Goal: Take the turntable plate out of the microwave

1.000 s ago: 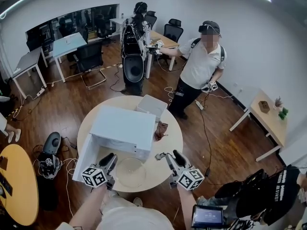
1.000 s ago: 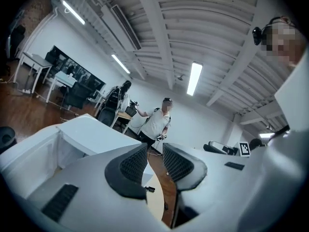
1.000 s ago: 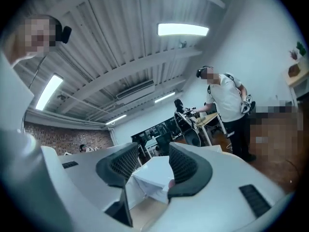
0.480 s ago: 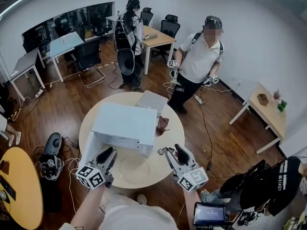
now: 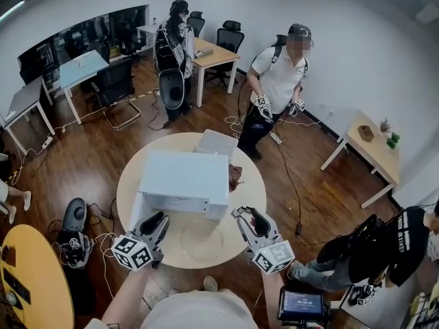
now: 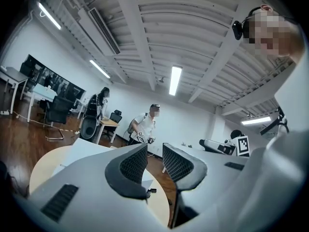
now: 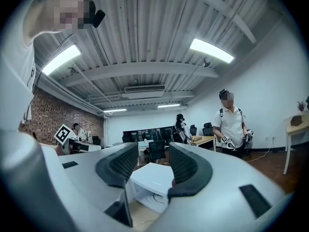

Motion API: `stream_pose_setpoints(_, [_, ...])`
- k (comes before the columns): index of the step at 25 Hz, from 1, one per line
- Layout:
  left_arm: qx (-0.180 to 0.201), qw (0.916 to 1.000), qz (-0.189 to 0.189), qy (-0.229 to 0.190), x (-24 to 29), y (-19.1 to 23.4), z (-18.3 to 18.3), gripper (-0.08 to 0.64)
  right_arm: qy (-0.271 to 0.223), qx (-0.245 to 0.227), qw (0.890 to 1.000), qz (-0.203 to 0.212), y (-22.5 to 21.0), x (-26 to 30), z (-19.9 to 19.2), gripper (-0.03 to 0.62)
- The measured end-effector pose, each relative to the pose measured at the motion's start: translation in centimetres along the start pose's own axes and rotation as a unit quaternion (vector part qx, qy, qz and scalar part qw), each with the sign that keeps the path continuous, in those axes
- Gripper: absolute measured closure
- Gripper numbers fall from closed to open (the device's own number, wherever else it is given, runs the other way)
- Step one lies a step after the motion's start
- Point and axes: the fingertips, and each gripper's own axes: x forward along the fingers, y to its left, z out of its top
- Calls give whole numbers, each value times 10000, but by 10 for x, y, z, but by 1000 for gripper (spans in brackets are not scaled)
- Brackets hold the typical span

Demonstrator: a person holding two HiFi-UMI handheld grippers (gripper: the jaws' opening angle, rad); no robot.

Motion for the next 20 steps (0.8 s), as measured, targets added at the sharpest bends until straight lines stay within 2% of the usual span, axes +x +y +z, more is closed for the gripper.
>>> stream_pose_setpoints(6, [-58,9997,-121,215,-34,25,-9,456,126,56,9998,-128,49,13,-14,395])
stream_pose_setpoints(11, [-78,9993,-272,236,-51,40,-12,455,147,-4,9997,-196,76,22,-19,396])
stream_pose_setpoints(20, [-99,9975,-493,493,-81,60,-33,456,307,-29,9977,-608,118,10,-44,396])
